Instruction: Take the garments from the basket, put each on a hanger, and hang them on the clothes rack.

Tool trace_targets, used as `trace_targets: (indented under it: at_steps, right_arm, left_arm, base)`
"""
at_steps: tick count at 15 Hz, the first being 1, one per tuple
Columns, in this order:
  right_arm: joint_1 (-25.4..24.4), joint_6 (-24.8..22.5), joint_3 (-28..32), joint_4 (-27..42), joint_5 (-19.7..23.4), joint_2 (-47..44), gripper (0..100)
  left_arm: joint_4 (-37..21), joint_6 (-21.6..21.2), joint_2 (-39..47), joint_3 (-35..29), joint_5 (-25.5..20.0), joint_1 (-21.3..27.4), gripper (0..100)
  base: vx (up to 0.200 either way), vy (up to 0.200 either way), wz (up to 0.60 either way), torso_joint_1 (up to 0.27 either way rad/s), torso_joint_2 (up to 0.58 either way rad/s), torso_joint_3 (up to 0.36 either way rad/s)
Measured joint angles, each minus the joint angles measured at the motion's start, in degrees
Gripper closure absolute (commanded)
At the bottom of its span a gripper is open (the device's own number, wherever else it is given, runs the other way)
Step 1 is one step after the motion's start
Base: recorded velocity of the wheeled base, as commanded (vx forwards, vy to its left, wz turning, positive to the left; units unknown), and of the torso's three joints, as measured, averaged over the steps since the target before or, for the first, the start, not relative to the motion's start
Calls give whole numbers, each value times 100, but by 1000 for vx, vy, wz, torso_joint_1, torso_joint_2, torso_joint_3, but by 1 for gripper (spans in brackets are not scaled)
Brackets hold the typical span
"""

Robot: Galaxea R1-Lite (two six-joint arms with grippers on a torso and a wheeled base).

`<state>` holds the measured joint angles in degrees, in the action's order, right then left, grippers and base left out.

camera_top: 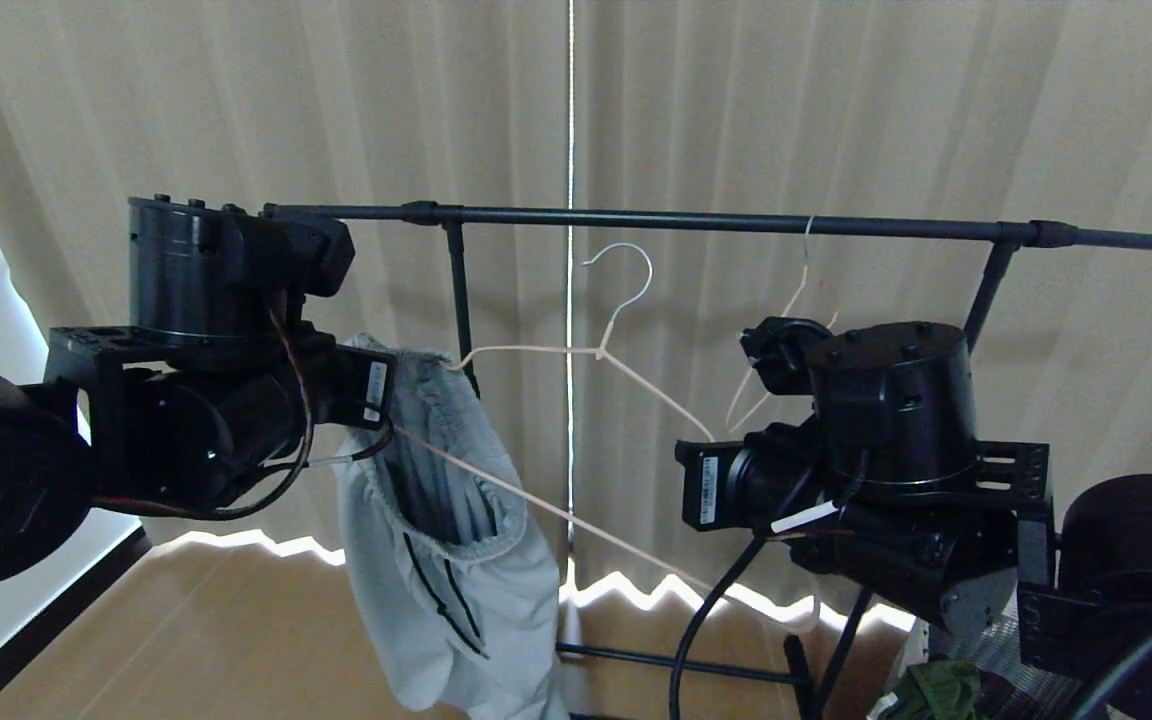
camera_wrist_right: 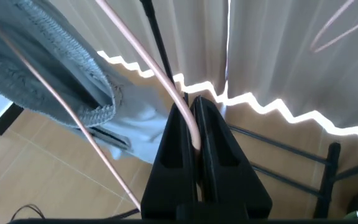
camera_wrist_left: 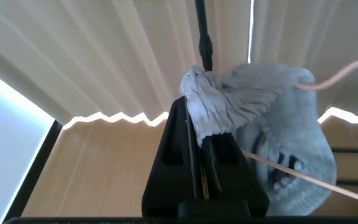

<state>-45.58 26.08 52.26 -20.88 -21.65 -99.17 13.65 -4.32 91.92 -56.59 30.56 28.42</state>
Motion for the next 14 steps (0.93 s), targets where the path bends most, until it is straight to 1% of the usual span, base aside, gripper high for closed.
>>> trace_targets:
  at_steps: [3,5,6,8,10,12,14]
  right_arm:
    - [13,11,-12,-2,-5,-11,100]
    - [11,2,-20,-35,-11,-37,100]
    - [2,-9,-12,-106,-18,-57,100]
    - [-50,-180,-63,-429,-18,-85,100]
    - [-102,-418,-163,-627,-16,-107,100]
    - [-133,-791,-343,-976,0,-122,100]
    - [-133,-1122,-533,-1541,6,-174,100]
  left_arm:
    - [46,51,-18,-60,-5,317,100]
    - [49,98,-16,-221,-5,684,100]
    - [52,104,-16,-315,-5,877,100]
    - [66,99,-5,-558,-67,1218,100]
    - [55,49,12,-727,-328,1410,100]
    - [44,22,9,-779,-870,1471,100]
    - [41,-46,-2,-779,-1034,1475,100]
  base:
    - [0,0,0,0,0,0]
    - [0,0,0,0,0,0]
    - [0,0,0,0,0,0]
    - [0,0,0,0,0,0]
    - [0,0,0,0,0,0]
    - [0,0,0,0,0,0]
    - [0,0,0,0,0,0]
